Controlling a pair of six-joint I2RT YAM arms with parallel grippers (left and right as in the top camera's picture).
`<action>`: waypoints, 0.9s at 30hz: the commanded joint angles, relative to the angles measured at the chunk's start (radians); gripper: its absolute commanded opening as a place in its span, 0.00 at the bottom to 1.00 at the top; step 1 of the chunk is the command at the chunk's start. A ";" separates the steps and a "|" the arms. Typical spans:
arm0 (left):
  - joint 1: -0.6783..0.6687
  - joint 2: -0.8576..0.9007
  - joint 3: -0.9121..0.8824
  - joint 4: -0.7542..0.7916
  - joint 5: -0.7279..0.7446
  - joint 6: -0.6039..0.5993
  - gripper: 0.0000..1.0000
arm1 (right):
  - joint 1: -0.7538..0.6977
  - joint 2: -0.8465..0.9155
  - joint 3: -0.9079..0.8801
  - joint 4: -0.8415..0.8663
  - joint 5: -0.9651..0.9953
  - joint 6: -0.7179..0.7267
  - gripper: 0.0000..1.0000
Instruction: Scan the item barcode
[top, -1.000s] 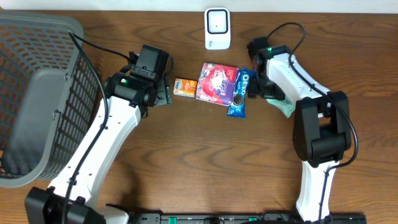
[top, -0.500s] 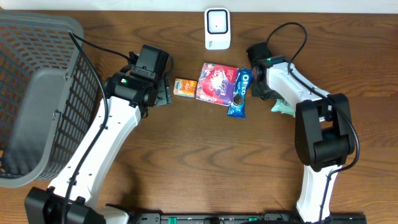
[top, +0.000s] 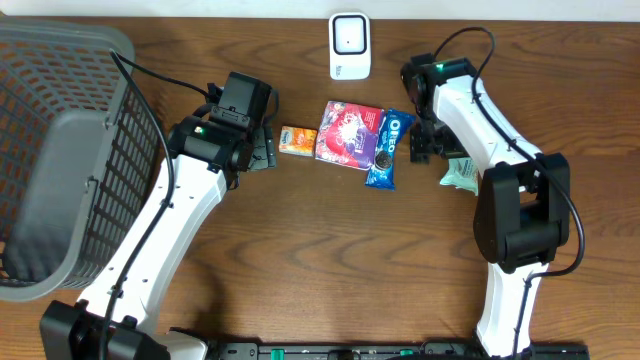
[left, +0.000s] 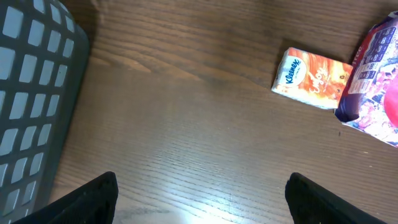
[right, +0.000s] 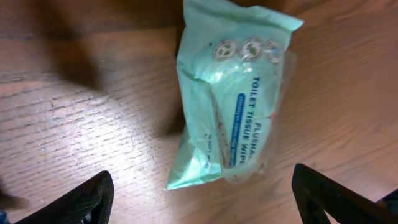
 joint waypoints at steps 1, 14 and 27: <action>0.002 0.006 0.007 -0.003 -0.020 -0.009 0.86 | -0.005 0.006 -0.072 0.036 -0.005 -0.013 0.88; 0.002 0.006 0.007 -0.003 -0.020 -0.009 0.86 | -0.065 0.007 -0.306 0.323 0.017 -0.013 0.54; 0.002 0.006 0.007 -0.003 -0.020 -0.009 0.86 | -0.134 0.007 -0.287 0.334 -0.395 -0.117 0.01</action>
